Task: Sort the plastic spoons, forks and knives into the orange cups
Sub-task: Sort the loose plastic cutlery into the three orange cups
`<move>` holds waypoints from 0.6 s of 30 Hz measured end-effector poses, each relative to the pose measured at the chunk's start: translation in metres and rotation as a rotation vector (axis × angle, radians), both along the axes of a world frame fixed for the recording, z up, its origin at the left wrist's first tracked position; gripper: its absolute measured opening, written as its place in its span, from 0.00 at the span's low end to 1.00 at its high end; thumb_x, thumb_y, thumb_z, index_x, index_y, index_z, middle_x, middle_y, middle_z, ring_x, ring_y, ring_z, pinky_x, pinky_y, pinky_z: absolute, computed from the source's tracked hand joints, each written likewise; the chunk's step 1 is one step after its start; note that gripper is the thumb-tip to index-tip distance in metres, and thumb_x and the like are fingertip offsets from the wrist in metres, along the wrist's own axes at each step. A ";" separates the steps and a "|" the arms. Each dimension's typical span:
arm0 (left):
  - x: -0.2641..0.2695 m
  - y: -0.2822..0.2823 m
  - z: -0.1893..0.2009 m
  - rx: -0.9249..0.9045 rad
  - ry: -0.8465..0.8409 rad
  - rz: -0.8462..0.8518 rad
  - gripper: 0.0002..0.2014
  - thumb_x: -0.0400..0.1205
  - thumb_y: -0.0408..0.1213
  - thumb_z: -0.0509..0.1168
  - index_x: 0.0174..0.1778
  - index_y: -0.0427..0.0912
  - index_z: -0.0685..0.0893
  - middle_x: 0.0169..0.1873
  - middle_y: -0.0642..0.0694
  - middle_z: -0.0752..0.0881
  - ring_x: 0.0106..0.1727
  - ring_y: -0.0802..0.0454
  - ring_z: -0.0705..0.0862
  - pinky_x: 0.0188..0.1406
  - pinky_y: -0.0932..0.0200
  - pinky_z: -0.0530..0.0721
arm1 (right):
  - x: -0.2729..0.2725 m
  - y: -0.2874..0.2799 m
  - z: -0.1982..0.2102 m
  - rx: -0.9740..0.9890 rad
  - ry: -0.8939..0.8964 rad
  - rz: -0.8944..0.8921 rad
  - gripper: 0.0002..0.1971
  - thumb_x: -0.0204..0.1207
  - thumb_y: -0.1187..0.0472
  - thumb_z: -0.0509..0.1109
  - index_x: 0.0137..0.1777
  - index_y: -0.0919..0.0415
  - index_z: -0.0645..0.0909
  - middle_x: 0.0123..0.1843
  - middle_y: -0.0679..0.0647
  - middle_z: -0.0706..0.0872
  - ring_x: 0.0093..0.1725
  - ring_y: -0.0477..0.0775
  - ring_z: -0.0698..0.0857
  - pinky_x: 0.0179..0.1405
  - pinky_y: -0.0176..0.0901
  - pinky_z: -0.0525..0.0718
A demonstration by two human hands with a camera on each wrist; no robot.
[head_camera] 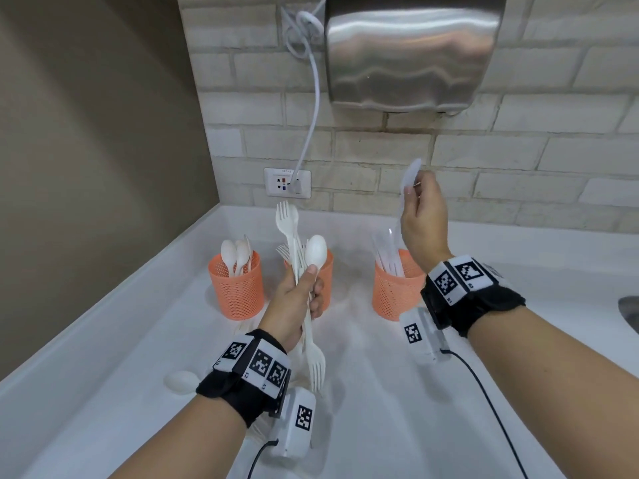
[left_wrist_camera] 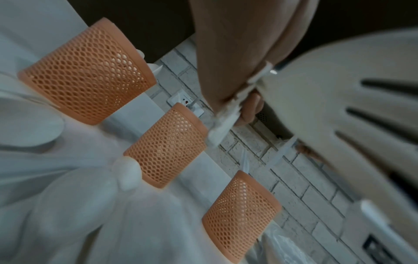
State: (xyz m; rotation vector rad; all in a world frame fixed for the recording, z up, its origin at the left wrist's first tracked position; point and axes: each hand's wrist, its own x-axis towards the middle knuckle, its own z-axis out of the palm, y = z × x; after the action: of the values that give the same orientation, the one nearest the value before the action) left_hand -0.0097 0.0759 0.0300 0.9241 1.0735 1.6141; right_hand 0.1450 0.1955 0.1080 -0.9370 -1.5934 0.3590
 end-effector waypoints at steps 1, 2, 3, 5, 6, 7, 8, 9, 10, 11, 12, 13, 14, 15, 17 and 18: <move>0.002 0.000 0.002 0.007 -0.010 -0.021 0.08 0.87 0.37 0.54 0.59 0.45 0.73 0.24 0.53 0.73 0.18 0.60 0.67 0.18 0.68 0.66 | 0.003 0.005 -0.007 0.000 -0.085 -0.021 0.08 0.83 0.65 0.55 0.53 0.68 0.73 0.43 0.57 0.76 0.44 0.56 0.74 0.41 0.44 0.70; 0.002 0.000 0.004 0.011 -0.025 -0.038 0.07 0.87 0.37 0.54 0.58 0.44 0.74 0.24 0.52 0.74 0.18 0.60 0.68 0.18 0.68 0.67 | 0.006 0.009 -0.015 -0.027 -0.164 -0.039 0.08 0.83 0.66 0.55 0.54 0.70 0.74 0.44 0.60 0.78 0.44 0.58 0.76 0.41 0.47 0.72; 0.003 0.000 0.005 0.013 -0.043 -0.050 0.06 0.87 0.36 0.53 0.56 0.43 0.74 0.24 0.52 0.75 0.19 0.59 0.69 0.18 0.67 0.67 | 0.009 0.013 -0.024 -0.077 -0.235 -0.054 0.08 0.82 0.67 0.56 0.54 0.70 0.74 0.44 0.63 0.79 0.44 0.61 0.77 0.41 0.51 0.75; 0.003 0.002 0.006 0.016 -0.064 -0.067 0.05 0.87 0.35 0.54 0.52 0.42 0.74 0.25 0.51 0.77 0.19 0.59 0.69 0.19 0.67 0.69 | 0.015 0.019 -0.040 -0.228 -0.368 -0.064 0.07 0.81 0.69 0.57 0.52 0.70 0.75 0.42 0.65 0.80 0.43 0.63 0.79 0.40 0.51 0.76; 0.003 0.002 0.006 0.018 -0.077 -0.074 0.05 0.86 0.35 0.54 0.50 0.42 0.74 0.26 0.51 0.78 0.19 0.59 0.70 0.19 0.67 0.69 | 0.017 0.020 -0.046 -0.297 -0.437 -0.057 0.07 0.80 0.70 0.57 0.52 0.69 0.75 0.42 0.66 0.80 0.44 0.64 0.79 0.40 0.50 0.75; 0.002 0.003 0.007 0.021 -0.093 -0.082 0.04 0.86 0.36 0.54 0.50 0.41 0.74 0.28 0.50 0.79 0.19 0.59 0.70 0.19 0.67 0.70 | 0.019 0.021 -0.051 -0.340 -0.503 -0.048 0.08 0.79 0.72 0.57 0.54 0.69 0.76 0.45 0.67 0.81 0.48 0.65 0.79 0.44 0.51 0.75; 0.002 0.002 0.008 0.022 -0.109 -0.087 0.05 0.86 0.35 0.55 0.51 0.40 0.74 0.29 0.50 0.80 0.19 0.59 0.71 0.20 0.67 0.71 | 0.020 0.019 -0.054 -0.353 -0.555 -0.036 0.13 0.78 0.72 0.58 0.61 0.68 0.75 0.53 0.69 0.81 0.55 0.68 0.78 0.50 0.53 0.76; 0.001 0.002 0.009 0.022 -0.120 -0.088 0.05 0.86 0.35 0.55 0.51 0.39 0.75 0.31 0.49 0.81 0.20 0.59 0.72 0.20 0.67 0.72 | 0.019 0.017 -0.056 -0.330 -0.580 -0.023 0.19 0.77 0.73 0.60 0.69 0.67 0.72 0.60 0.70 0.78 0.61 0.69 0.76 0.58 0.55 0.75; 0.000 0.001 0.011 0.021 -0.130 -0.086 0.06 0.86 0.35 0.55 0.51 0.39 0.77 0.33 0.48 0.82 0.20 0.59 0.73 0.21 0.66 0.73 | 0.017 0.011 -0.055 -0.272 -0.568 -0.006 0.24 0.76 0.73 0.61 0.73 0.64 0.69 0.64 0.68 0.76 0.64 0.67 0.74 0.63 0.55 0.74; -0.001 0.001 0.011 0.014 -0.147 -0.082 0.07 0.85 0.34 0.55 0.50 0.40 0.79 0.35 0.47 0.84 0.21 0.59 0.74 0.21 0.66 0.74 | 0.014 0.003 -0.053 -0.177 -0.525 0.036 0.24 0.76 0.72 0.62 0.73 0.61 0.69 0.64 0.64 0.75 0.65 0.65 0.74 0.63 0.55 0.75; -0.002 0.001 0.011 0.006 -0.170 -0.077 0.08 0.85 0.33 0.56 0.49 0.40 0.80 0.37 0.46 0.85 0.21 0.59 0.75 0.22 0.66 0.75 | 0.009 -0.007 -0.049 -0.056 -0.471 0.123 0.23 0.76 0.72 0.62 0.70 0.58 0.73 0.60 0.59 0.76 0.62 0.61 0.77 0.61 0.51 0.78; -0.004 0.003 0.011 -0.004 -0.201 -0.068 0.08 0.85 0.33 0.56 0.49 0.39 0.80 0.39 0.45 0.85 0.21 0.59 0.75 0.21 0.66 0.76 | 0.003 -0.020 -0.046 0.057 -0.438 0.249 0.21 0.75 0.73 0.62 0.65 0.55 0.77 0.55 0.54 0.76 0.57 0.56 0.79 0.57 0.44 0.80; -0.006 0.004 0.010 -0.013 -0.233 -0.057 0.08 0.85 0.33 0.56 0.51 0.37 0.79 0.40 0.44 0.86 0.21 0.59 0.76 0.22 0.66 0.77 | -0.003 -0.033 -0.044 0.142 -0.440 0.398 0.21 0.73 0.74 0.62 0.60 0.52 0.80 0.51 0.51 0.75 0.53 0.51 0.79 0.52 0.35 0.79; -0.009 0.005 0.010 -0.019 -0.257 -0.048 0.09 0.86 0.33 0.55 0.55 0.35 0.78 0.38 0.44 0.87 0.22 0.58 0.78 0.22 0.66 0.78 | -0.008 -0.046 -0.044 0.202 -0.482 0.535 0.20 0.73 0.74 0.63 0.57 0.51 0.81 0.49 0.51 0.76 0.50 0.48 0.79 0.50 0.31 0.78; -0.012 0.005 0.010 -0.032 -0.266 -0.043 0.11 0.86 0.34 0.55 0.58 0.33 0.78 0.33 0.46 0.89 0.25 0.55 0.84 0.24 0.63 0.83 | -0.017 -0.065 -0.052 0.278 -0.653 0.703 0.16 0.71 0.71 0.66 0.55 0.53 0.83 0.49 0.55 0.79 0.52 0.48 0.78 0.49 0.37 0.79; -0.014 0.004 0.011 -0.041 -0.259 -0.044 0.12 0.86 0.35 0.54 0.55 0.33 0.79 0.31 0.47 0.89 0.27 0.54 0.87 0.26 0.62 0.85 | -0.021 -0.071 -0.058 0.306 -0.756 0.729 0.16 0.70 0.70 0.68 0.56 0.54 0.84 0.49 0.57 0.79 0.53 0.49 0.77 0.47 0.40 0.79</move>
State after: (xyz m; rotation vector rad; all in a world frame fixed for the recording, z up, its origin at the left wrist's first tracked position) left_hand -0.0238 0.0800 0.0411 0.6851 0.8974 1.6185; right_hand 0.1240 0.1249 0.0505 -0.2055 -2.5915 0.2476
